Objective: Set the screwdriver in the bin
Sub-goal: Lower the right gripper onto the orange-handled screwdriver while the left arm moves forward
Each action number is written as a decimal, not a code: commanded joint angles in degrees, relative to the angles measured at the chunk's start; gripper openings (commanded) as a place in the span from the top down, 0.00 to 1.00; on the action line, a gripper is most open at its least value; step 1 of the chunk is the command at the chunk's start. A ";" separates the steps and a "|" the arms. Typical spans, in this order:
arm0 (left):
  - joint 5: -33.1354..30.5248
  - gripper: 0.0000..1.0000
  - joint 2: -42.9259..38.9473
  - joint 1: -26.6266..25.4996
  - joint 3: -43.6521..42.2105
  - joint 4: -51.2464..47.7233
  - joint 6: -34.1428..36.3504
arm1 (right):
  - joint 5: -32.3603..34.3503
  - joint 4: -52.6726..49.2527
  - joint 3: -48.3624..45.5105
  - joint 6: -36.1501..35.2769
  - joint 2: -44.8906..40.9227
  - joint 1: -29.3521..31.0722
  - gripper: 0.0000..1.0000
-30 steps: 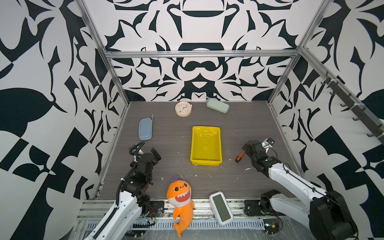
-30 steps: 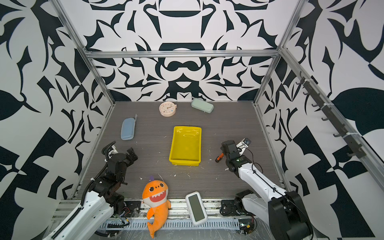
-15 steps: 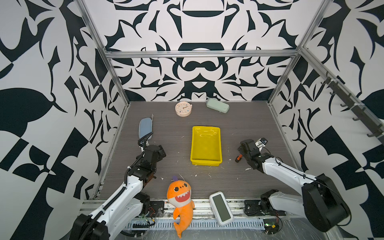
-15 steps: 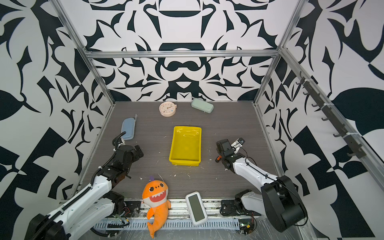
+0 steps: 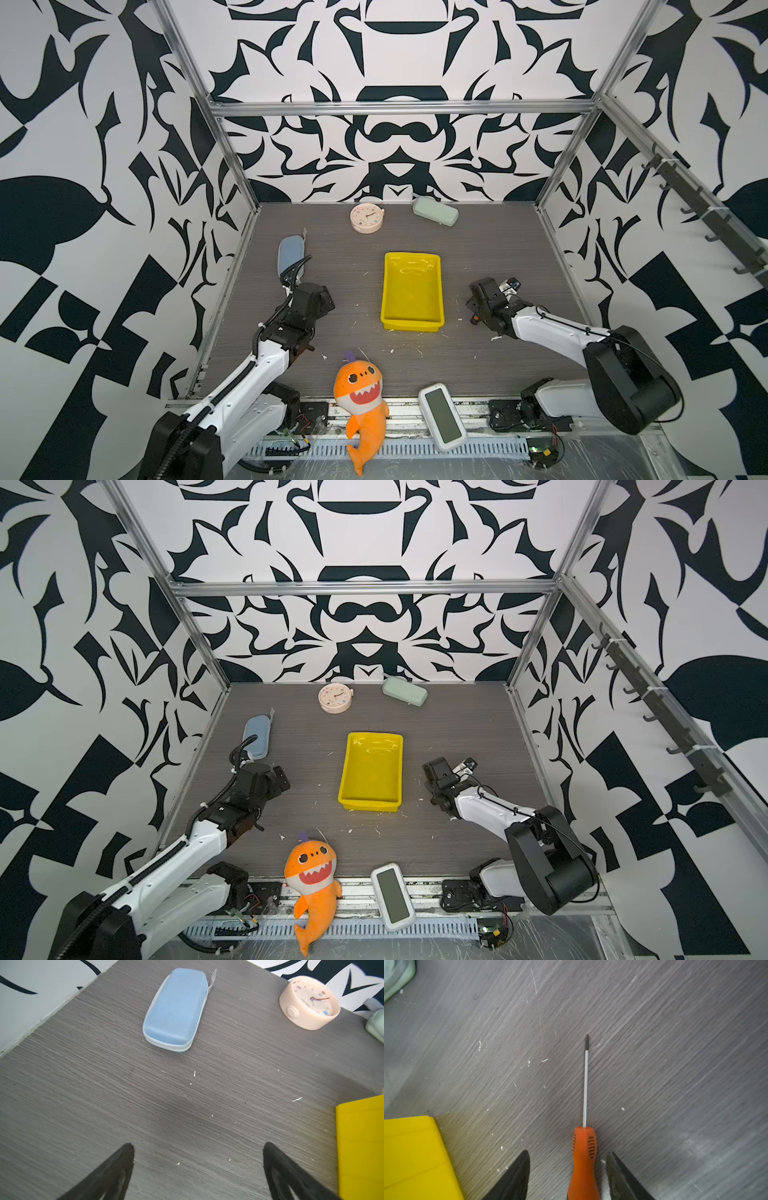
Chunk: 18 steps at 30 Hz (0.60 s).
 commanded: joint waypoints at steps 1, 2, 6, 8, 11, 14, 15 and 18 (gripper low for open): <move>-0.65 0.00 -2.34 0.00 -1.09 -0.70 -1.09 | -0.26 -0.70 1.95 1.01 0.31 0.24 0.38; -0.75 0.01 -2.97 0.05 -1.48 -0.43 -1.23 | -0.34 -0.67 1.95 1.26 0.47 0.25 0.38; -0.75 0.00 -4.53 0.02 -2.58 0.51 -1.36 | -0.57 -0.62 2.07 1.58 1.20 0.27 0.39; -0.78 0.00 -4.59 0.03 -2.69 0.69 -1.30 | -0.89 -0.50 2.17 1.59 1.74 0.30 0.41; -0.57 0.00 -3.98 0.05 -2.52 0.95 -1.44 | -1.46 -0.67 2.81 1.23 2.48 0.25 0.45; 0.13 0.00 -3.15 0.04 -2.34 1.34 -1.29 | -1.51 -1.18 3.25 0.97 2.98 0.26 0.51; 0.33 0.01 -2.84 0.02 -2.34 1.67 -1.17 | -1.62 -1.23 3.28 0.96 3.07 0.25 0.52; 2.08 0.01 -1.73 0.06 -2.34 3.15 -0.64 | -1.60 -1.28 3.34 0.97 3.11 0.25 0.60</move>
